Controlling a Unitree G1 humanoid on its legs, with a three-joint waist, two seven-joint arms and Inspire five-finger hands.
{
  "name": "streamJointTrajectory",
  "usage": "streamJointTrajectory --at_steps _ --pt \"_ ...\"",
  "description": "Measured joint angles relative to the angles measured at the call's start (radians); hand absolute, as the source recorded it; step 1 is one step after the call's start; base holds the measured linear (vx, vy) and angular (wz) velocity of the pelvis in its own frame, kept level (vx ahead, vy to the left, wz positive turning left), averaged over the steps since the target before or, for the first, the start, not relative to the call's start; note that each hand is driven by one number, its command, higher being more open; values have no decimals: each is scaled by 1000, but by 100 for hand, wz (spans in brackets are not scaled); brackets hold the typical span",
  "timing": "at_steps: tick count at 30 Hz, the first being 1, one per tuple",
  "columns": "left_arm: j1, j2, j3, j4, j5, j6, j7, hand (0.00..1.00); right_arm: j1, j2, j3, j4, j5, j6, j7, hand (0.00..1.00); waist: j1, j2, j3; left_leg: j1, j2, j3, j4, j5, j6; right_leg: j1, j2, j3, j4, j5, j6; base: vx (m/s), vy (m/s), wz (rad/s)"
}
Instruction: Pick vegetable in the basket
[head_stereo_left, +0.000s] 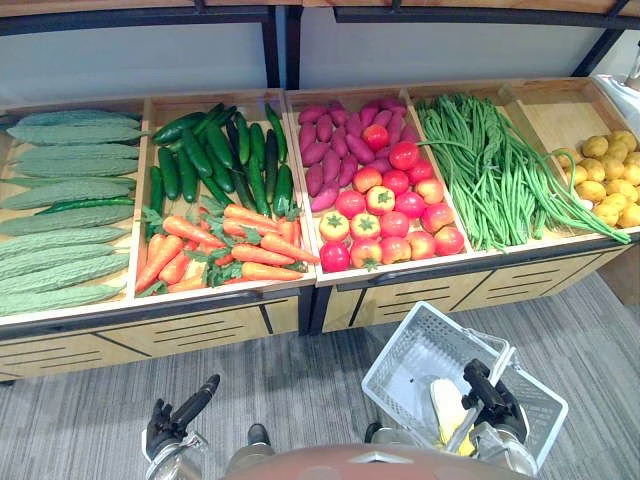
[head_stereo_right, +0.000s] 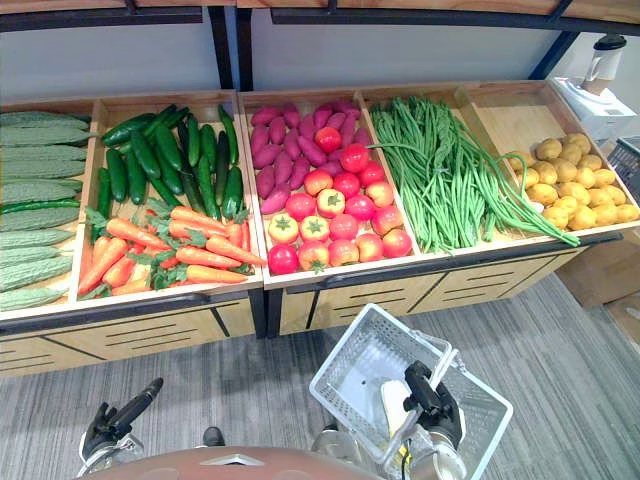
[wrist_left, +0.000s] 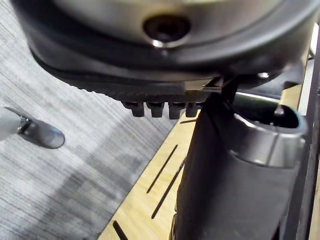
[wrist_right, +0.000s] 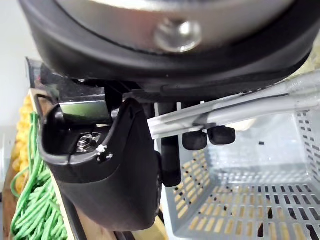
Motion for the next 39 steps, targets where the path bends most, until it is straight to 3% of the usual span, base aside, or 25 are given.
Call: streamJointTrajectory --at_steps 16,23,28,31,35,39 --pt "-12 -5 39 -1 -49 -2 25 100 -21 -1 40 53 -38 -6 0 0 1 -17 18 19 -1 16 -1 -19 -3 26 5 11 -42 11 1 11 4 -2" --pt "-43 17 376 -25 -91 -28 150 100 -25 -1 37 99 -37 -8 -3 0 2 -13 21 18 0 14 -1 -19 -3 37 8 9 -65 22 2 -5 1 0" --pt "-77 81 604 -134 -118 -58 273 100 -8 -1 37 113 -36 -9 -4 0 29 -8 25 15 0 6 -1 -19 -2 40 9 1 -68 21 2 -2 0 4" --pt "-76 119 664 -288 -107 -72 351 100 -8 -1 41 116 -36 -9 -4 0 33 -10 23 12 0 0 0 -24 -4 36 9 -3 -68 18 -2 -14 1 5" --pt "-84 180 676 -525 42 -83 439 100 6 -2 55 115 -37 -27 -5 0 50 -12 20 -2 3 2 22 -46 -8 30 10 5 -63 12 -10 18 2 -3" --pt "-151 360 612 -640 171 -124 459 100 7 -4 56 92 -38 -31 -4 0 50 -11 18 -9 8 1 54 -61 -7 32 10 11 -49 6 -14 52 0 2"
